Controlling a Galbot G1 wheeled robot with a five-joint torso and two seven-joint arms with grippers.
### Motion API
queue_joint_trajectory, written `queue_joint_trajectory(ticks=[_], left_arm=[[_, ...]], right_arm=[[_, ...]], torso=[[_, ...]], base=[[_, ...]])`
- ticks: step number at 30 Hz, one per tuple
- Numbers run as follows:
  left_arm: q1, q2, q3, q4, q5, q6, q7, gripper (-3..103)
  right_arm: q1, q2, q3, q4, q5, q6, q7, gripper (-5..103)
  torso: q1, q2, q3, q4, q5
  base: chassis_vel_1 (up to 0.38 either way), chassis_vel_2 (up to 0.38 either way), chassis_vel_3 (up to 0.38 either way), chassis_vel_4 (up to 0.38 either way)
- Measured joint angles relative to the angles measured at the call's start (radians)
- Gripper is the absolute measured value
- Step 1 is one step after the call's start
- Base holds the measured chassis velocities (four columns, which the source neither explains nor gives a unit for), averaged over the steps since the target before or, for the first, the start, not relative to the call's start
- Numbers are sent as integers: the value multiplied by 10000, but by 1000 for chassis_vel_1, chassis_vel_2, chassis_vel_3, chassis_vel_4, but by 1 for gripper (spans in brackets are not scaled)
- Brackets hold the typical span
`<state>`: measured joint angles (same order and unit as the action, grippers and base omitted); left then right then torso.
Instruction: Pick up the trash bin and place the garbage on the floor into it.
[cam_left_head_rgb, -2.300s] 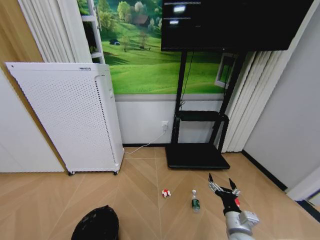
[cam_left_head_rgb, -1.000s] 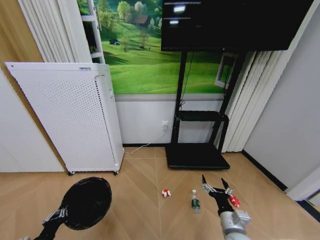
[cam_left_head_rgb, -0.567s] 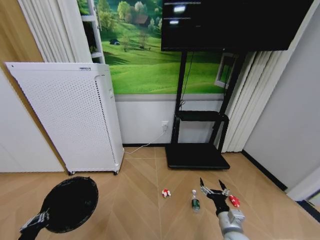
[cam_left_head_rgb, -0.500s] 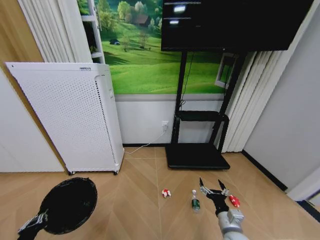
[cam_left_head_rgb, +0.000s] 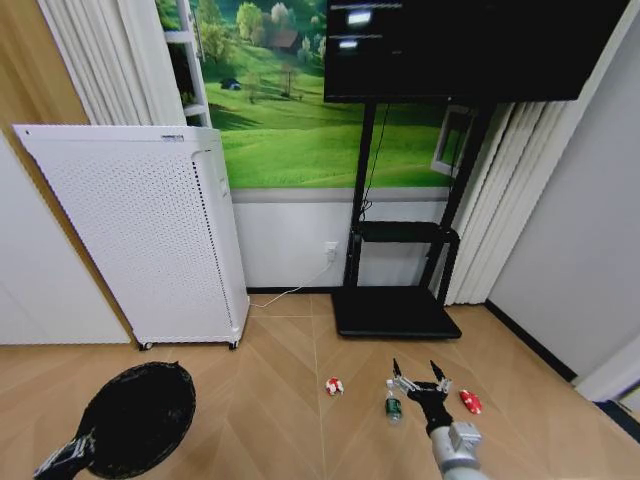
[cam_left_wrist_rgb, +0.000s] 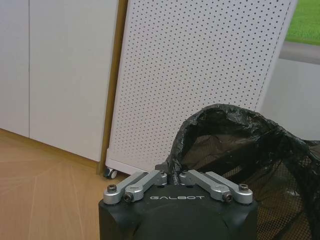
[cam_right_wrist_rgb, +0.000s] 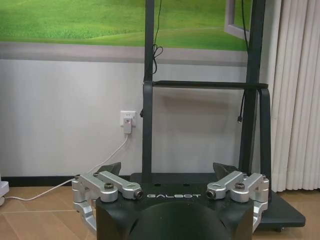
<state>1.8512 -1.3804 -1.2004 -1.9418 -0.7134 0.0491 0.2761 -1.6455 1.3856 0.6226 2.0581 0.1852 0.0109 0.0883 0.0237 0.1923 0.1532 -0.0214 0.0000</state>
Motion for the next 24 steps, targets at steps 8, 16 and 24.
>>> queue_joint_trajectory(ticks=[8,16,24], left_arm=[[-19,-30,44,-59,34,-3,24,5],[-14,-84,109,-118,81,-4,73,5],[27,-212,223,-187,201,-36,154,5]], right_arm=[[21,10,-23,-15,17,28,12,100],[123,-20,-19,-150,35,270,29,100],[112,-78,83,-203,88,487,-157,100]], torso=[[0,1,0,-2,-1],[0,0,0,0,0],[-1,1,0,6,-1]], base=[[190,192,-188,-185],[264,270,-277,-276],[215,143,-172,-182]])
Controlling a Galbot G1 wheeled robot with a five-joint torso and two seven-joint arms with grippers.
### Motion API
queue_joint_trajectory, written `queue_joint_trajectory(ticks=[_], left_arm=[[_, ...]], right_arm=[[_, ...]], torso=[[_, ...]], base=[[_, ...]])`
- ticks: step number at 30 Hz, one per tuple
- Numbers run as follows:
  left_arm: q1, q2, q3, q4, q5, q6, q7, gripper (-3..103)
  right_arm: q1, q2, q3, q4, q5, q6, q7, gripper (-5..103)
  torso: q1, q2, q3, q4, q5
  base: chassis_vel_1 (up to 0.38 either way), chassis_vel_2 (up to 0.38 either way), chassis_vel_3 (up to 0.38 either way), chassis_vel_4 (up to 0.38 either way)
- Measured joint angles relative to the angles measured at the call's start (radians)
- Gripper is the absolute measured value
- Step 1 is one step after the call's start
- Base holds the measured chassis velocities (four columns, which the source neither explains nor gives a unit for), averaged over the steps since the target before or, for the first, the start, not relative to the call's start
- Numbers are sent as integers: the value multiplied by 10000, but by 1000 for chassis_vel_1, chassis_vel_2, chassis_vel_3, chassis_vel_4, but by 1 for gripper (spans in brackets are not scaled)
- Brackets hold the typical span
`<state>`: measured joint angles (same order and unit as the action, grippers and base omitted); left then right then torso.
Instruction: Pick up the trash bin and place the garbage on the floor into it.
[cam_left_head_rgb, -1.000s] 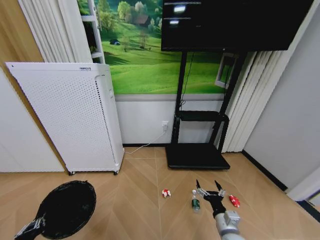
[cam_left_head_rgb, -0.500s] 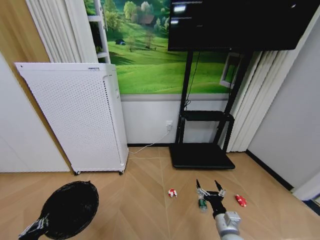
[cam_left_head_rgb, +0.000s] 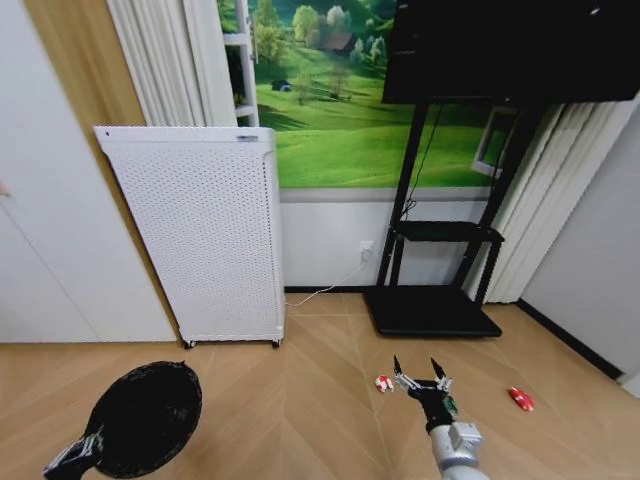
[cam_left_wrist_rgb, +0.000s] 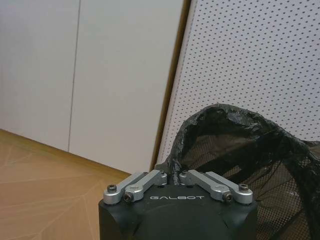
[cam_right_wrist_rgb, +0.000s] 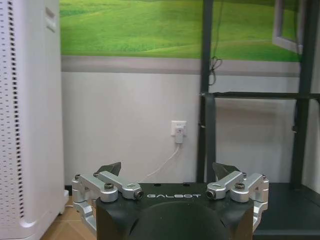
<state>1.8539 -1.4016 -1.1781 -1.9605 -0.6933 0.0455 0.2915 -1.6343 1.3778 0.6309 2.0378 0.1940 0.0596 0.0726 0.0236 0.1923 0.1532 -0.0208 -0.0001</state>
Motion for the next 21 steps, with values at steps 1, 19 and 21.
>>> queue_joint_trajectory(ticks=[1,19,21], left_arm=[[0,0,0,0,0,0,0,5],[-8,-51,228,-72,107,-47,159,5],[-8,-51,235,-72,111,-55,171,5]], right_arm=[[0,0,0,0,0,0,0,100],[-33,6,-4,-84,-61,-93,-122,100],[-33,5,-6,-84,-57,-93,-121,100]], torso=[[0,0,0,0,0],[0,0,-1,-10,0],[0,1,-1,-7,2]], base=[[114,1,4,-79],[-43,17,43,-8],[-95,126,85,-116]])
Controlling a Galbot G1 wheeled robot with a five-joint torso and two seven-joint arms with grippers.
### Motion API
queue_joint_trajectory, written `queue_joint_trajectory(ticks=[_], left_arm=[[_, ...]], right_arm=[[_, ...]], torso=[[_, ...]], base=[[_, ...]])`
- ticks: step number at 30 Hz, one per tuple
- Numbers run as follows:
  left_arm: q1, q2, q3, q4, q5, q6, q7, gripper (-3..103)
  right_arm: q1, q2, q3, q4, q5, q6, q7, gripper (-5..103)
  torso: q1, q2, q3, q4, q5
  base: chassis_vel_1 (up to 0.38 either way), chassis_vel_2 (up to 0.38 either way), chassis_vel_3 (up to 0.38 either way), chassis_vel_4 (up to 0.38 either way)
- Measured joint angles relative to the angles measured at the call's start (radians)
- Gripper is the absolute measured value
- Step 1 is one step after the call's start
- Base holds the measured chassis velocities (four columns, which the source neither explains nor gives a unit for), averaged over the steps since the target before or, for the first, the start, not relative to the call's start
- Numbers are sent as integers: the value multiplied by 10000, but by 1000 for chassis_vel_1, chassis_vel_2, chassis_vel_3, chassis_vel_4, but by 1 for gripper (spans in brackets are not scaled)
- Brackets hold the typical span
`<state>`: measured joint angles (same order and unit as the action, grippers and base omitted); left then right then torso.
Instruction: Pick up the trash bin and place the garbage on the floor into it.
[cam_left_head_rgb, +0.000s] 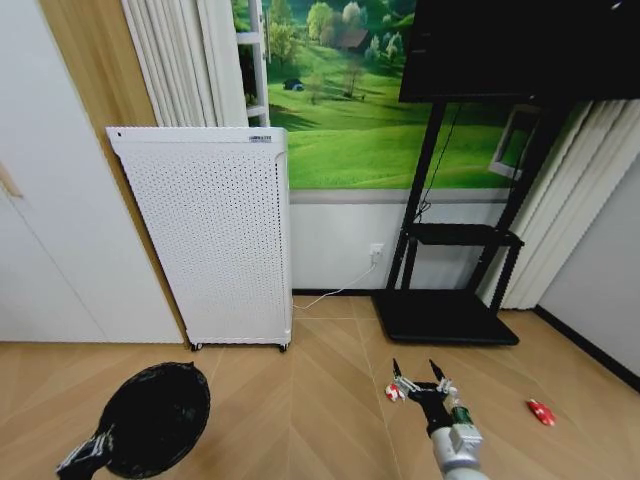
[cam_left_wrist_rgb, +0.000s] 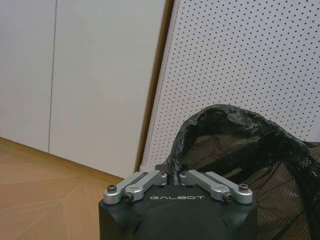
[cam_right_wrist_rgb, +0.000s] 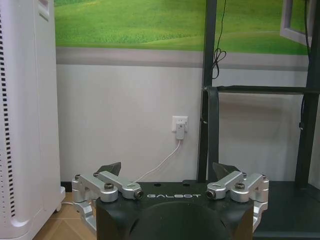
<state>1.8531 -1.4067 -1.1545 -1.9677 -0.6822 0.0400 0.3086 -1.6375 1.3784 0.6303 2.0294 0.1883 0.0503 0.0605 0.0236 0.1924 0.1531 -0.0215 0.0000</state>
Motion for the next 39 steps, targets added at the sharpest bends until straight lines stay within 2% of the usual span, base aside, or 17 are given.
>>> queue_joint_trajectory(ticks=[11,15,16,17,21,23,27,31,39], left_arm=[[-52,-8,165,-12,59,-34,61,5],[-81,-60,265,-45,119,-35,75,5],[-45,-101,276,-52,121,-93,114,5],[-28,-110,277,-52,121,-122,132,5],[-17,-125,277,-52,121,-165,150,5],[15,-167,270,-56,119,-227,185,5],[38,-203,266,-73,121,-274,217,5],[30,-219,255,-87,122,-294,223,5],[-113,-241,277,-113,122,-318,218,5]], right_arm=[[-52,-65,82,-32,-1,166,54,100],[131,-242,79,-103,-13,-148,124,100],[590,-639,-36,-387,181,-911,365,100],[745,-782,-83,-507,261,-1117,410,100],[1108,-1096,-189,-851,405,-1433,484,100],[1923,-1778,-583,-1740,675,-1772,552,100],[2668,-2275,-1075,-2804,841,-2005,580,100],[3101,-2374,-1432,-3846,874,-2113,563,100],[3804,-1866,-2056,-5739,656,-2570,553,100]], torso=[[4,-2,3,1,-1],[3,-1,2,-4,-2],[0,-1,0,3,0],[0,-1,0,2,0],[0,-1,0,4,1],[0,-1,1,-1,0],[1,-1,1,3,1],[1,-2,2,1,2],[1,-1,1,-1,-1]], base=[[-158,126,138,-129],[-18,18,7,-6],[0,0,0,0],[0,0,0,0],[0,0,0,0],[0,0,0,0],[0,0,0,0],[0,0,0,0],[0,0,0,0]])
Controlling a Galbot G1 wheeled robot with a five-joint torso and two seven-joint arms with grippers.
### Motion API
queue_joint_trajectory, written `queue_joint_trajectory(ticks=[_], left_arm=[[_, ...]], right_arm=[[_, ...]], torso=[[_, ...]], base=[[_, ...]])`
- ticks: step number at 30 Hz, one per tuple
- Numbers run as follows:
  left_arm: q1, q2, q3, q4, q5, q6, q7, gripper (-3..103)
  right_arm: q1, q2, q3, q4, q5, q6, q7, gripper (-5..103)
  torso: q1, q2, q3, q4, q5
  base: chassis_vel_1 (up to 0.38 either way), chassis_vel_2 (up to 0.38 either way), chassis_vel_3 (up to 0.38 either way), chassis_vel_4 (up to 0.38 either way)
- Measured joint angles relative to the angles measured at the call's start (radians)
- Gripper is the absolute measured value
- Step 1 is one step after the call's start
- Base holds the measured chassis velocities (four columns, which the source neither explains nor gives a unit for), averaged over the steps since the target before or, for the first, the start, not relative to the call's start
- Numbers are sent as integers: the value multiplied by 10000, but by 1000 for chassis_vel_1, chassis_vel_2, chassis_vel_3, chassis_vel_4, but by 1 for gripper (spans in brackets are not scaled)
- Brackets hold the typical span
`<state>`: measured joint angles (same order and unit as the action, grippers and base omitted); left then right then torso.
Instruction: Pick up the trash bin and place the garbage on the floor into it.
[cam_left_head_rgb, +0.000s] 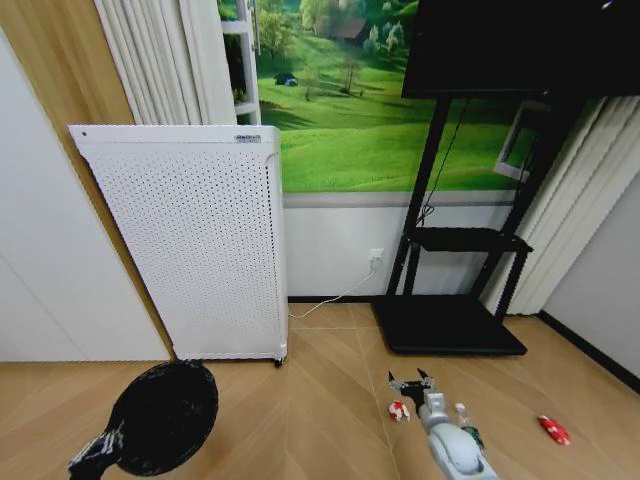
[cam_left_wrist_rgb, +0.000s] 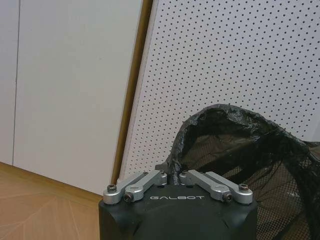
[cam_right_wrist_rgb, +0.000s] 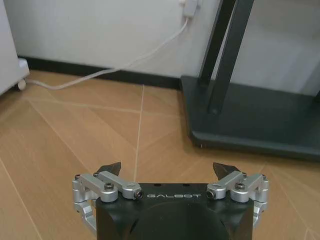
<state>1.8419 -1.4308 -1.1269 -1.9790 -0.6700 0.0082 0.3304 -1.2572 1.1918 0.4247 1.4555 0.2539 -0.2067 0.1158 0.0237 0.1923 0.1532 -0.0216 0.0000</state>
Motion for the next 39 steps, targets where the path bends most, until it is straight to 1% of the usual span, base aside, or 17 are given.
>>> queue_joint_trajectory(ticks=[4,7,10,11,17,23,39], left_arm=[[-51,-9,22,-24,-2,-1,-10,5],[-135,-12,109,-29,-17,-19,-38,5],[-186,-9,153,-29,-23,-30,-57,5],[-210,-9,170,-28,-23,-29,-64,5],[-236,7,210,-25,-24,-30,-78,5],[-257,66,207,15,-40,-16,-82,5],[-241,110,164,46,-76,28,-82,5]], right_arm=[[317,80,-199,-502,-62,-215,70,100],[868,165,-419,-1260,-39,-465,102,100],[1076,187,-537,-1675,-29,-501,101,100],[1184,217,-592,-1940,-32,-508,92,100],[1591,371,-674,-2911,-168,-505,-29,100],[2010,675,-706,-4196,-612,-322,-129,100],[2959,1010,-677,-6239,-1340,187,-207,100]], torso=[[0,0,0,0,1],[0,0,1,4,0],[0,0,0,3,-1],[1,0,1,0,-1],[0,0,0,2,-1],[0,0,0,0,3],[1,0,0,0,0]], base=[[0,0,0,0],[0,0,0,0],[0,0,0,0],[0,0,0,0],[0,0,0,0],[0,0,0,0],[0,0,0,0]])
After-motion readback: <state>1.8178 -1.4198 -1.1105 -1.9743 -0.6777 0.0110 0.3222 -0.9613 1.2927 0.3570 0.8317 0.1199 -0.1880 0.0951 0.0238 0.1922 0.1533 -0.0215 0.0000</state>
